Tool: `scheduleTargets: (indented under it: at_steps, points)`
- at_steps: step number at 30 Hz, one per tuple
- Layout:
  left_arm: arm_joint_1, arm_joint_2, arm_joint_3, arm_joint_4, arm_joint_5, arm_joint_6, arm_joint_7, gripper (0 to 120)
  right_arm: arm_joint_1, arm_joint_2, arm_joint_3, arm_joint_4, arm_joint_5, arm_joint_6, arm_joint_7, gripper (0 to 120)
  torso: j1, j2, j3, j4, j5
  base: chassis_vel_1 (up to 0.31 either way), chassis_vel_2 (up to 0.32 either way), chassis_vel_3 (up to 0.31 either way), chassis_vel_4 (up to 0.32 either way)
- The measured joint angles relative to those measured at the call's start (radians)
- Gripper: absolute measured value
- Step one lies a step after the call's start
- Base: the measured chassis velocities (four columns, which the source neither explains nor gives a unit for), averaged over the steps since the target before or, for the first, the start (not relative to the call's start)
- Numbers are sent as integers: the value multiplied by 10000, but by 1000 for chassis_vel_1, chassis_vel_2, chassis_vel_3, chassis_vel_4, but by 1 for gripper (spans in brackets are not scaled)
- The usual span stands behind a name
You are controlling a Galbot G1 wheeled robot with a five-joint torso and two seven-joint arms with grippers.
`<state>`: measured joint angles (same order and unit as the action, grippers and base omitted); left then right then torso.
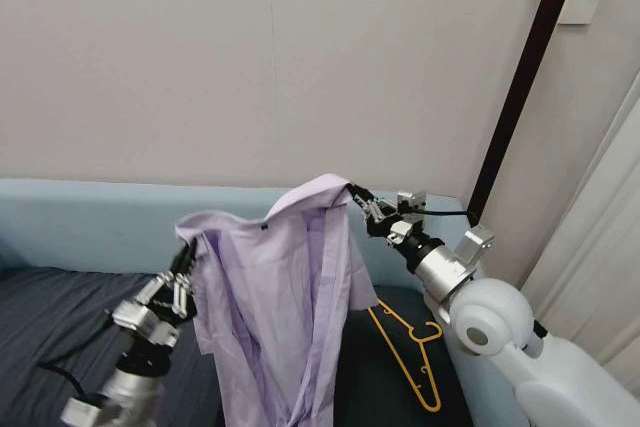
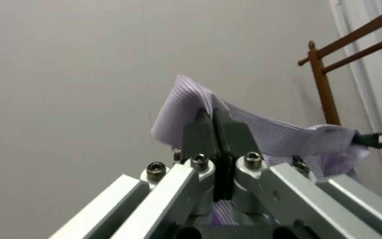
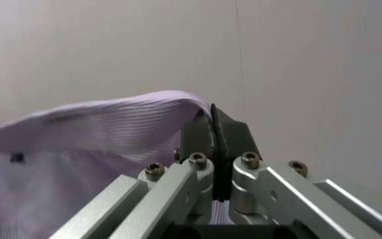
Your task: Pick up the clothes from the sofa and hang them on the clothes hanger.
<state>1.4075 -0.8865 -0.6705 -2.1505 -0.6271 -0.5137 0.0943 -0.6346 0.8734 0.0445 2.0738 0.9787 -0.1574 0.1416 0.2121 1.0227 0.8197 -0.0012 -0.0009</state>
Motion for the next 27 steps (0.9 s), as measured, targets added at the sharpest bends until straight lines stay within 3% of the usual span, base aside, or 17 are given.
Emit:
scheduleTargets:
  at_steps: [3, 4, 8, 14, 18, 20, 27]
  points:
    - [-411, 1419, -743, -410, -1509, 615, -20, 0, 336, -310, 300, 272, 127, -43, -108, 0, 0, 0, 0, -1, -3, 0, 0, 0, 0]
    - [-411, 1419, -743, -410, -1509, 615, -20, 0, 336, -310, 300, 272, 127, -43, -108, 0, 0, 0, 0, -1, -3, 0, 0, 0, 0]
    - [-611, 2760, -1590, -563, -2498, 1199, -8, 0, 755, -821, 601, 1083, 363, -272, -84, 0, 1, 0, 0, -1, 3, 0, 0, 0, 0]
    - [-23, 2979, -1300, -150, -1459, 1326, 105, 0, 316, -1496, 240, 2090, -12, -964, 475, 0, 0, 0, 0, 2, -11, 0, 0, 0, 0]
    - [-8, 3003, -1417, -280, -1406, 1515, 82, 0, 209, -1494, 249, 2229, -193, -1046, 406, 0, 0, 1, -2, -3, 7, 0, 0, 0, 0]
    - [208, 3110, -1310, -154, -1002, 1625, 126, 0, 199, -1504, 317, 2209, -183, -1064, 550, 0, 0, 0, 1, 2, -7, 0, 0, 0, 0]
    - [2, 3308, -1639, -340, -1709, 1978, -107, 0, 394, -1444, 607, 2015, -8, -1014, 539, 0, 0, 1, -2, 0, 4, 0, 0, 0, 0]
